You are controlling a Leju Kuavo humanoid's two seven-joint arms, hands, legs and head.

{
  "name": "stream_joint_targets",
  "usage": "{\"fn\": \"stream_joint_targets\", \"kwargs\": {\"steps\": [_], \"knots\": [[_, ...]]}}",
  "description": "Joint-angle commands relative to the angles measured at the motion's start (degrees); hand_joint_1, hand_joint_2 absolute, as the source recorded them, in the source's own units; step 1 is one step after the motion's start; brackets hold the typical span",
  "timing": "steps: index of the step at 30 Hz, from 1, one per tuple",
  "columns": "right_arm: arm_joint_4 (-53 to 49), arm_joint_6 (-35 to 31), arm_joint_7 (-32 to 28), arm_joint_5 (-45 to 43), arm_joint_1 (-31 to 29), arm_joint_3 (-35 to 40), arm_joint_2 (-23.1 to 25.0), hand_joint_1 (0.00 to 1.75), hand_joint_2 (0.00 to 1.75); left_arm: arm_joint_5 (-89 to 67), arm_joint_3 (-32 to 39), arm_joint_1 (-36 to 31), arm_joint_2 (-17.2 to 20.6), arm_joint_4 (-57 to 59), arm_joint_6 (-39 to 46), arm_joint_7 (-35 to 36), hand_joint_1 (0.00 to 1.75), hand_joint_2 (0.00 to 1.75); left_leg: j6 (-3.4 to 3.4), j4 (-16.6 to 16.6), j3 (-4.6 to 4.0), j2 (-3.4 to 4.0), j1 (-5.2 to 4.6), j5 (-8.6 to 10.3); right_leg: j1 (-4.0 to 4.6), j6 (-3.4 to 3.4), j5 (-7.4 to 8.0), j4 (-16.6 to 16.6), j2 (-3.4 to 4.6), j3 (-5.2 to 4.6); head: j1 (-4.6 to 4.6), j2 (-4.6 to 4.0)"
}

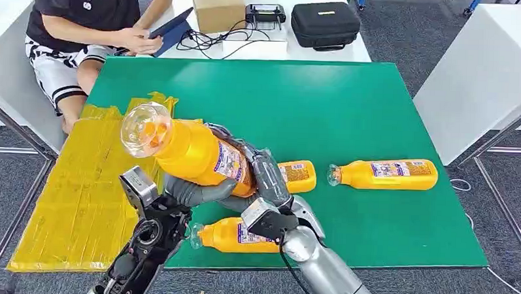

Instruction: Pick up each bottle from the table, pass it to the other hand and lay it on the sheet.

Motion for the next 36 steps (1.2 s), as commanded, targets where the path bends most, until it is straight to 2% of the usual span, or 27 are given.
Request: {"fn": "stream_joint_targets", "kwargs": {"steps": [1,6,7,8,9,10,11,13,14,15,16,17,18,19,21,22,25,27,28,31,34,35,36], "knots": [[1.3,-0.1,-1.5,0.2,0.4,4.4,-2.3,1.75,1.75,1.0,4.5,-3.6,1.1,4.0,1.3,0.8,1.75,1.75,-0.18,0.0,0.28,0.12,0.07,-0.08,0.07,-0.05,-0.05,-0.1,0.01,0.3,-0.02,-0.02],[1.3,-0.1,-1.5,0.2,0.4,4.4,-2.3,1.75,1.75,1.0,4.5,-3.6,1.1,4.0,1.3,0.8,1.75,1.75,-0.15,0.0,0.21,0.09,0.06,-0.06,0.05,-0.04,-0.04,-0.1,0.0,0.24,0.0,0.0],[1.3,-0.1,-1.5,0.2,0.4,4.4,-2.3,1.75,1.75,1.0,4.5,-3.6,1.1,4.0,1.3,0.8,1.75,1.75,-0.32,-0.1,0.55,0.21,0.12,-0.2,0.12,-0.09,-0.15,-0.2,0.03,0.6,-0.02,-0.02],[1.3,-0.1,-1.5,0.2,0.4,4.4,-2.3,1.75,1.75,1.0,4.5,-3.6,1.1,4.0,1.3,0.8,1.75,1.75,-0.19,0.0,0.32,0.1,0.07,-0.1,0.07,-0.05,-0.08,-0.1,-0.01,0.36,0.0,0.0],[1.3,-0.1,-1.5,0.2,0.4,4.4,-2.3,1.75,1.75,1.0,4.5,-3.6,1.1,4.0,1.3,0.8,1.75,1.75,-0.26,-0.1,0.43,0.16,0.1,-0.15,0.1,-0.07,-0.11,-0.1,0.01,0.47,0.0,0.0],[1.2,-0.5,-1.4,0.3,0.5,4.3,-2.3,1.75,1.75,1.1,4.5,-3.6,1.1,4.1,1.3,0.8,1.75,1.75,-0.09,0.0,0.1,0.04,0.04,-0.02,0.03,-0.03,-0.01,-0.1,-0.01,0.13,-0.02,0.0],[1.2,-0.5,-1.4,0.3,0.5,4.3,-2.3,1.75,1.75,1.1,4.5,-3.6,1.1,4.1,1.3,0.8,1.75,1.75,-0.24,-0.1,0.39,0.13,0.09,-0.13,0.09,-0.07,-0.1,-0.1,-0.01,0.43,0.0,0.0],[1.1,-1.5,-1.0,0.4,0.9,3.8,-2.4,1.75,1.75,1.1,4.6,-3.5,1.0,4.1,1.5,0.7,1.75,1.75,-0.14,-0.1,0.2,0.06,0.04,-0.05,0.04,-0.04,-0.04,-0.1,-0.02,0.22,0.0,-0.02],[0.7,-1.9,-0.8,0.5,1.1,3.4,-2.6,1.75,1.75,1.2,4.7,-3.4,1.1,4.0,1.7,0.7,1.75,1.75,-0.34,-0.1,0.58,0.19,0.12,-0.2,0.12,-0.11,-0.17,-0.1,0.0,0.63,-0.02,0.0],[0.7,-1.9,-0.8,0.5,1.1,3.4,-2.8,1.75,1.75,1.2,4.7,-3.4,1.1,4.0,1.7,0.7,1.75,1.75,-0.16,-0.1,0.24,0.05,0.04,-0.05,0.05,-0.05,-0.05,-0.1,-0.04,0.27,-0.02,0.0],[-0.1,-4.0,-0.4,1.6,1.7,2.4,-3.0,0.54,1.75,1.2,5.0,-3.2,1.2,3.9,2.2,0.6,1.75,1.75,-0.16,-0.1,0.22,0.05,0.06,-0.05,0.06,-0.05,-0.04,-0.1,-0.03,0.25,0.0,0.0],[-1.7,-8.6,0.1,3.0,2.9,0.3,-3.2,0.0,1.75,1.4,5.2,-2.9,1.2,3.6,2.6,0.5,1.75,1.75,-0.2,-0.1,0.3,0.08,0.08,-0.09,0.08,-0.06,-0.07,-0.1,-0.03,0.34,-0.02,0.0],[-3.6,-10.1,0.1,3.1,3.5,-1.0,-4.3,0.0,1.75,1.3,6.0,-2.5,1.2,3.2,3.7,0.2,1.75,1.75,-0.15,-0.1,0.21,0.03,0.05,-0.04,0.05,-0.04,-0.04,-0.1,-0.06,0.24,-0.02,-0.02],[-5.4,-11.3,-0.1,3.1,4.2,-2.4,-5.2,0.0,0.0,1.0,6.4,-2.2,1.5,2.9,4.3,0.1,1.75,1.75,-0.25,-0.1,0.42,0.07,0.09,-0.12,0.09,-0.07,-0.12,-0.1,-0.07,0.47,0.0,0.0],[-11.0,-17.0,-2.1,3.9,6.9,-6.3,-6.8,0.0,0.0,-3.2,8.2,-1.2,1.7,2.4,10.0,0.0,1.75,1.75,-0.18,-0.1,0.26,-0.04,0.06,-0.07,0.06,-0.04,-0.09,-0.1,-0.15,0.32,-0.02,-0.02],[-13.5,-18.4,-2.2,4.5,7.7,-7.3,-7.9,0.0,1.75,-3.8,8.9,-1.1,2.0,2.6,11.1,0.1,1.75,1.75,-0.24,0.0,0.39,-0.06,0.09,-0.13,0.1,-0.05,-0.15,-0.1,-0.21,0.5,-0.02,0.0],[-18.5,-24.6,-3.0,6.3,10.3,-10.7,-8.3,0.0,1.75,-10.1,11.6,-0.8,1.9,3.6,19.3,-0.4,1.75,1.75,-0.14,0.0,0.15,0.02,0.04,-0.06,0.04,-0.03,-0.06,-0.1,-0.07,0.17,-0.09,-0.02],[-21.7,-30.1,-4.0,7.8,12.3,-12.8,-8.0,0.0,1.75,-19.3,13.5,-0.7,1.4,4.9,29.6,0.2,1.75,1.75,-0.13,0.0,0.16,-0.07,0.02,-0.05,0.03,-0.02,-0.08,-0.1,-0.15,0.21,0.0,-0.02],[-23.6,-30.3,-4.4,8.4,13.5,-14.4,-7.5,0.0,1.75,-22.9,14.3,-0.7,1.5,5.6,33.2,0.4,1.75,1.75,-0.18,0.0,0.26,-0.07,0.04,-0.1,0.04,-0.03,-0.13,-0.1,-0.19,0.33,0.0,-0.02],[-27.9,-30.3,-9.9,11.1,18.2,-22.5,-2.2,0.0,1.75,-35.6,16.8,-0.7,1.3,8.4,41.7,3.7,1.75,1.75,-0.27,0.0,0.45,0.03,0.07,-0.21,0.07,-0.07,-0.21,-0.1,-0.11,0.52,-0.02,0.0],[-30.9,-30.3,-10.7,14.1,20.0,-26.8,0.0,0.0,1.75,-53.3,25.4,-0.7,-1.9,8.7,41.8,5.3,1.75,1.75,-0.18,0.0,0.22,-0.03,0.0,-0.09,0.0,-0.06,-0.12,0.0,-0.11,0.24,-0.02,-0.02],[-31.9,-30.3,-10.7,14.8,20.4,-28.1,0.7,0.0,1.75,-62.1,25.9,-2.0,-1.5,11.1,41.8,9.0,1.75,1.75,-0.27,0.0,0.36,0.02,0.04,-0.18,0.04,-0.09,-0.19,0.0,-0.1,0.39,0.0,0.0],[-32.2,-30.3,-10.7,14.7,20.4,-28.7,0.8,0.0,1.75,-73.3,25.1,-3.4,-0.2,14.1,41.8,15.6,1.75,1.75,-0.17,0.0,0.15,0.0,0.01,-0.09,0.02,-0.04,-0.09,0.0,-0.07,0.16,-0.02,0.0]]}}
